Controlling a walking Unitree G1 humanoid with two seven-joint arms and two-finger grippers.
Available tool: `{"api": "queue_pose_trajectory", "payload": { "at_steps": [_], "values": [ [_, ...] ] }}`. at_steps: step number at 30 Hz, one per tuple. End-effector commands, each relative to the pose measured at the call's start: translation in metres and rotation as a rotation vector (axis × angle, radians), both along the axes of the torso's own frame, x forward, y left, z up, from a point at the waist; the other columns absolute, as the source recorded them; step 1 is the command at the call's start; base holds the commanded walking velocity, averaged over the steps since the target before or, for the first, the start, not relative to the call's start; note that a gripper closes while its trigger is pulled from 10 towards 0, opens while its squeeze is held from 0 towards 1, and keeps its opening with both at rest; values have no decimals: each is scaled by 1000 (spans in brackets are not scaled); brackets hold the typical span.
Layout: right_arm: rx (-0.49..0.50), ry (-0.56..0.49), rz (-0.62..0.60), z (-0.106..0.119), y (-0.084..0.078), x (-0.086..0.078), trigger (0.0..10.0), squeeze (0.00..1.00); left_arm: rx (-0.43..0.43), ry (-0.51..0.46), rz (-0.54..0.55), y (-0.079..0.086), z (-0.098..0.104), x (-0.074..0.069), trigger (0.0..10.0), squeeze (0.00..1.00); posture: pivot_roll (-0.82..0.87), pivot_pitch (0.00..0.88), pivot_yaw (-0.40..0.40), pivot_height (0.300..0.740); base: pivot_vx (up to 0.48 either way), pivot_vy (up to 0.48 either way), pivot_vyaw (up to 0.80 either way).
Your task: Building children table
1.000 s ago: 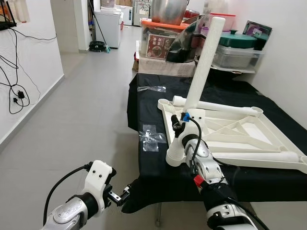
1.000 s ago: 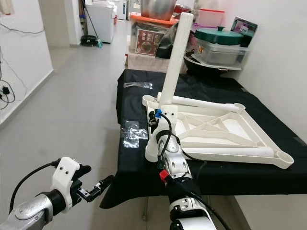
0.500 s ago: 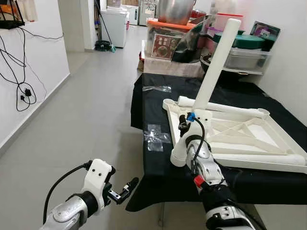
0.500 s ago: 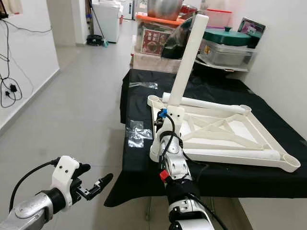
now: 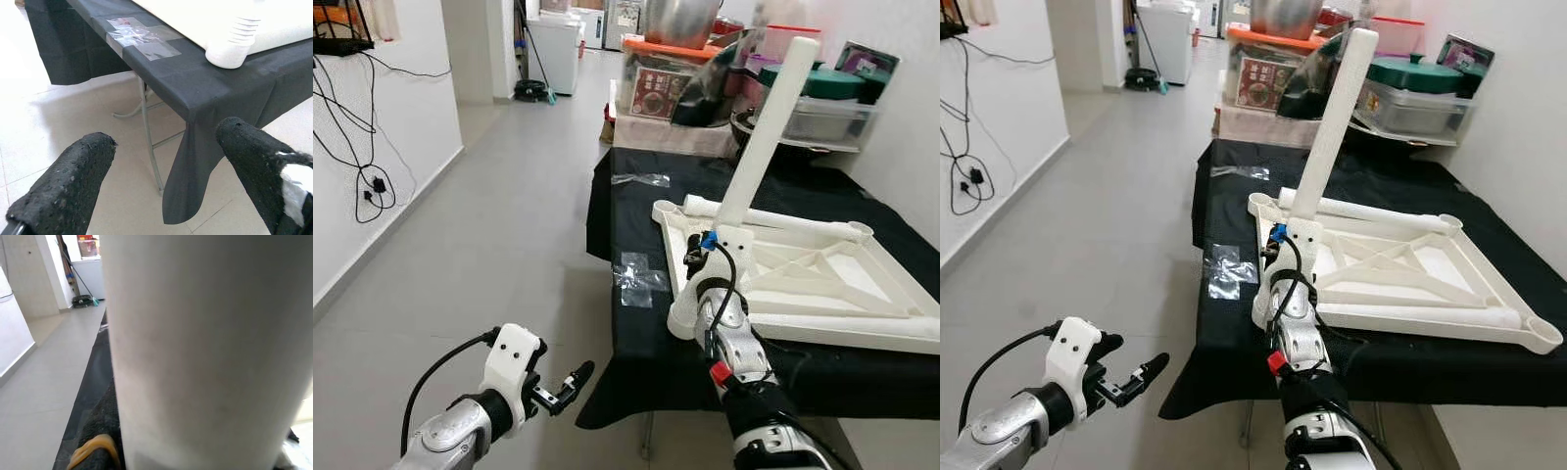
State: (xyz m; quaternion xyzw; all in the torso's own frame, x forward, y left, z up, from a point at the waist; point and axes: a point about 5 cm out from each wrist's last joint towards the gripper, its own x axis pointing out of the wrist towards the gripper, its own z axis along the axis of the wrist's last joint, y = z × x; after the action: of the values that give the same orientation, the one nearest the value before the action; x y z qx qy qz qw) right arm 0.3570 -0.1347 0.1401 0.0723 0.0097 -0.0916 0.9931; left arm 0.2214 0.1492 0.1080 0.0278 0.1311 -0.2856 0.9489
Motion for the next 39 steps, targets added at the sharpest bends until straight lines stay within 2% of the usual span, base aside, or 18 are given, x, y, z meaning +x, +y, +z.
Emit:
{"api": "queue_pose_trajectory", "payload": {
  "at_steps": [1, 6, 7, 8, 9, 11, 16, 20, 23, 27, 31, 35, 39],
  "values": [
    [0, 85, -73, -18, -23, -3, 10000, 0, 3, -8, 2, 0, 0, 2, 10000, 0, 77, 0, -99, 740, 0, 0, 0],
    [28, 101, -57, -26, -21, -7, 10000, 0, 6, -12, 8, 1, 1, 3, 10000, 0, 80, 0, -99, 740, 0, 0, 0],
    [45, 80, 11, -27, -14, -9, 10000, 0, 6, -12, 10, 1, 1, 3, 10000, 0, 81, 0, -97, 740, 0, 0, 0],
    [57, 56, 131, -29, -4, -11, 10000, 0, 8, -12, 10, 1, 0, 3, 10000, 0, 80, 0, -94, 740, 0, 0, 0],
    [57, 56, 131, -29, -4, -11, 10000, 0, 8, -12, 10, 1, 0, 3, 10000, 0, 80, 0, -94, 740, 0, 0, 0],
    [42, 16, 318, -29, 5, -14, 10000, 0, 10, -9, 5, 1, -1, 3, 10000, 0, 78, 0, -91, 740, 0, 0, 0],
    [34, 14, 363, -29, 6, -14, 10000, 0, 11, -8, 4, 1, -1, 3, 10000, 0, 76, 0, -90, 740, 0, 0, 0],
    [-35, 12, 476, -26, -8, -6, 10000, 0, 13, -11, 5, 1, -1, 5, 10000, 0, 76, 0, -93, 740, 0, 0, 0],
    [-67, 33, 529, -27, -12, -3, 10000, 0, 13, -10, 5, 0, -1, 6, 10000, 0, 79, 0, -96, 740, 0, 0, 0],
    [-62, 55, 604, -27, -9, 0, 10000, 0, 14, -7, 6, 0, -2, 5, 10000, 0, 84, 0, -101, 740, 0, 0, 0],
    [-65, 71, 746, -26, -5, 0, 10000, 0, 15, -4, 15, 2, -3, 5, 10000, 0, 94, 0, -112, 740, 0, 0, 0],
    [-51, 79, 782, -27, -5, 1, 10000, 0, 14, -3, 17, 2, -3, 4, 10000, 0, 94, 0, -112, 740, 0, 0, 0],
    [-3, 78, 933, -27, -4, -3, 10000, 0, 13, 1, 21, 2, -4, 2, 10000, 0, 100, 0, -116, 740, 0, 0, 0]
  ]
}}
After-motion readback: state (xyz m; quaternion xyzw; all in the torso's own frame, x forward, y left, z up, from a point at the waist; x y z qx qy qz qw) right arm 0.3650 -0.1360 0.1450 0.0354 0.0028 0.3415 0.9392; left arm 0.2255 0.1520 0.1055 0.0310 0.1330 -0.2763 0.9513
